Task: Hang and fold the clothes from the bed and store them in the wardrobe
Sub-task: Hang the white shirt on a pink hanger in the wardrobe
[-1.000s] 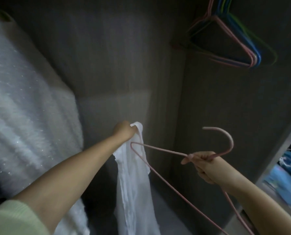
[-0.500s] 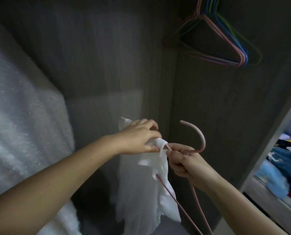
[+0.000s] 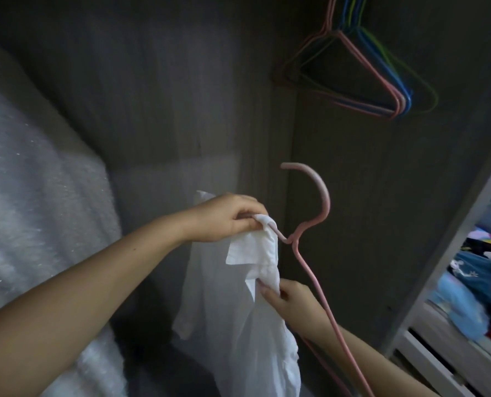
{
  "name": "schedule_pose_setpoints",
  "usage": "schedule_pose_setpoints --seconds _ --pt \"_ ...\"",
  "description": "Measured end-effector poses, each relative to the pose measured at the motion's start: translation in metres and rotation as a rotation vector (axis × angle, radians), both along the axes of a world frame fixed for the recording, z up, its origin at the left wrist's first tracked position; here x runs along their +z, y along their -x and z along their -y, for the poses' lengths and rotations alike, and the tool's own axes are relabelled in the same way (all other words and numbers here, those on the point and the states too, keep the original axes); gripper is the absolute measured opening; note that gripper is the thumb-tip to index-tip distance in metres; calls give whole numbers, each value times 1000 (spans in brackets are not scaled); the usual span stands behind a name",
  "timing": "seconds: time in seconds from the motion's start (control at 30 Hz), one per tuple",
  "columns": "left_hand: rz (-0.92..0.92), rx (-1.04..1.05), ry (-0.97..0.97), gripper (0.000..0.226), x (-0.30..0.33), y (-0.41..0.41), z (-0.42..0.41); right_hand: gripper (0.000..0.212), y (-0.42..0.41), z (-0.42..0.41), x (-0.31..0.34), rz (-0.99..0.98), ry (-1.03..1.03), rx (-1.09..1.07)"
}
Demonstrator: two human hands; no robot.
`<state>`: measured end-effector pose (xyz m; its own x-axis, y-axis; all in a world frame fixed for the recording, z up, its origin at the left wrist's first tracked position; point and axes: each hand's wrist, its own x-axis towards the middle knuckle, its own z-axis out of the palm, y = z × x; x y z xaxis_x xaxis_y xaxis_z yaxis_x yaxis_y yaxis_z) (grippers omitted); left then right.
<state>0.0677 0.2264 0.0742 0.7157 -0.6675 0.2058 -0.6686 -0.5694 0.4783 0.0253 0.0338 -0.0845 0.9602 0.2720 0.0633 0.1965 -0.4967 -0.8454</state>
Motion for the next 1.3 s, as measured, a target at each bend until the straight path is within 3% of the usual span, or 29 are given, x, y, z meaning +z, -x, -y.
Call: schedule_pose_setpoints --seconds 0.17,0.23,0.33,0.43,0.53,0.6,0.7,0.83,1.0,1.13,1.23,1.3 --pt "-8 -1 38 16 4 8 -10 37 -14 11 -4 -135 -168 -27" --pt "-13 4 48 15 6 12 -12 30 -19 18 1 -42 -198 -86" --pt "8 68 9 32 0 14 -20 23 -21 36 21 148 -158 -153" --pt "-10 145 100 27 -7 13 -30 22 -11 60 56 11 -133 129" --pt "-37 177 249 39 -4 13 -37 17 -16 90 77 -173 139 278" --pt "-57 185 304 45 0 10 -42 24 -28 113 79 -154 355 182" --pt "-58 228 333 36 3 5 -53 20 -46 149 77 -116 469 0" --pt "-72 300 366 28 -5 -2 -61 31 -60 182 79 27 606 -206" --pt "-50 360 316 26 -22 -13 -61 16 -58 179 89 154 398 -206" --pt "-14 429 299 29 -33 -14 -52 28 -43 155 103 -32 106 -159" --pt "21 480 305 30 -42 -13 -43 36 -30 121 115 -124 -282 -135" --pt "51 522 290 31 -47 -11 -38 37 -20 96 119 -137 -392 -101"
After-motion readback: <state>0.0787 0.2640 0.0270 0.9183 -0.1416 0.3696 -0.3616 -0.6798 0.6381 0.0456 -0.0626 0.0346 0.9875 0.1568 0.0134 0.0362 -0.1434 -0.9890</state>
